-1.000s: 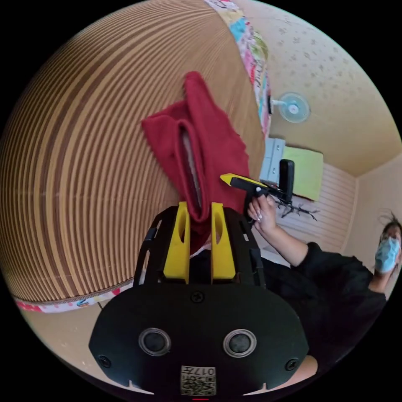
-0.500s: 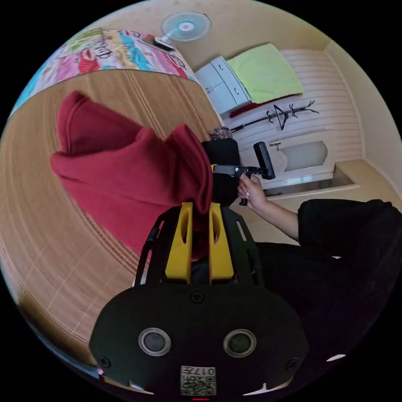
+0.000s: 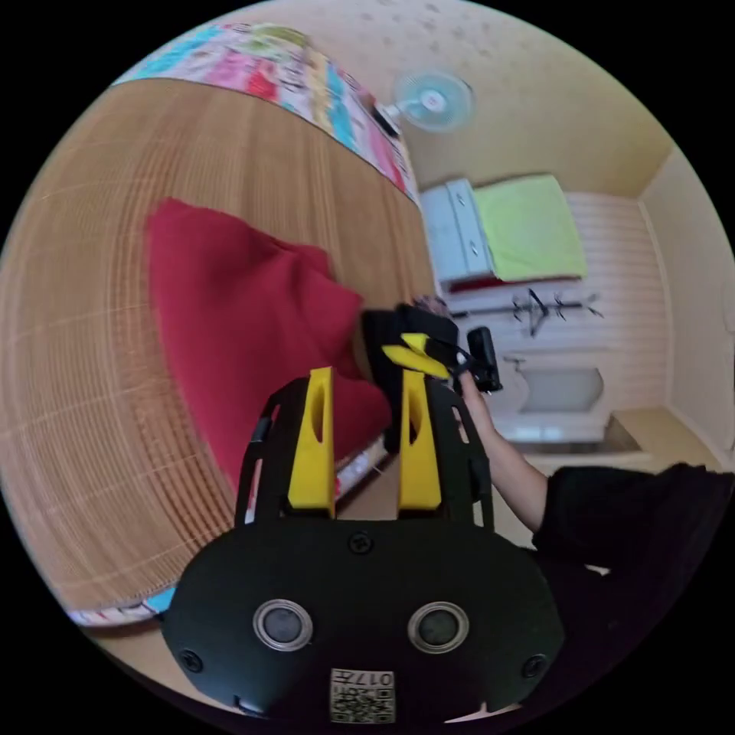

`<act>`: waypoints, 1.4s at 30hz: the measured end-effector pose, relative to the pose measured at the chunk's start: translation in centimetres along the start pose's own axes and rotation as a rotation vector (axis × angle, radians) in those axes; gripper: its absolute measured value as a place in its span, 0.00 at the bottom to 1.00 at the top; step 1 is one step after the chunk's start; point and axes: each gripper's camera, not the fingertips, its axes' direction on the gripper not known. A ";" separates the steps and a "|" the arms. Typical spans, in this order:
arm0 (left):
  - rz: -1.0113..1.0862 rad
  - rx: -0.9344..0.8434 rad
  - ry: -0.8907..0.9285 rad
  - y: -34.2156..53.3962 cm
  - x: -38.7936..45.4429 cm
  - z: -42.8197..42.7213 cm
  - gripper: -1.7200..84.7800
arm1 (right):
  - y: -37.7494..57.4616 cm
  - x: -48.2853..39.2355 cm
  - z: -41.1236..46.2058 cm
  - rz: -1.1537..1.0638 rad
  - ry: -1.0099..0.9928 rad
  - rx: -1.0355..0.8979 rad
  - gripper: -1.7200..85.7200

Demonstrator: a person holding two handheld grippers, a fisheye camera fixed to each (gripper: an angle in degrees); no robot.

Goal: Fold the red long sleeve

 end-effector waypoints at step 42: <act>-0.221 0.411 0.058 17.6 -14.2 -42.0 0.15 | 5.1 -25.9 28.2 -0.303 -0.515 -0.435 0.15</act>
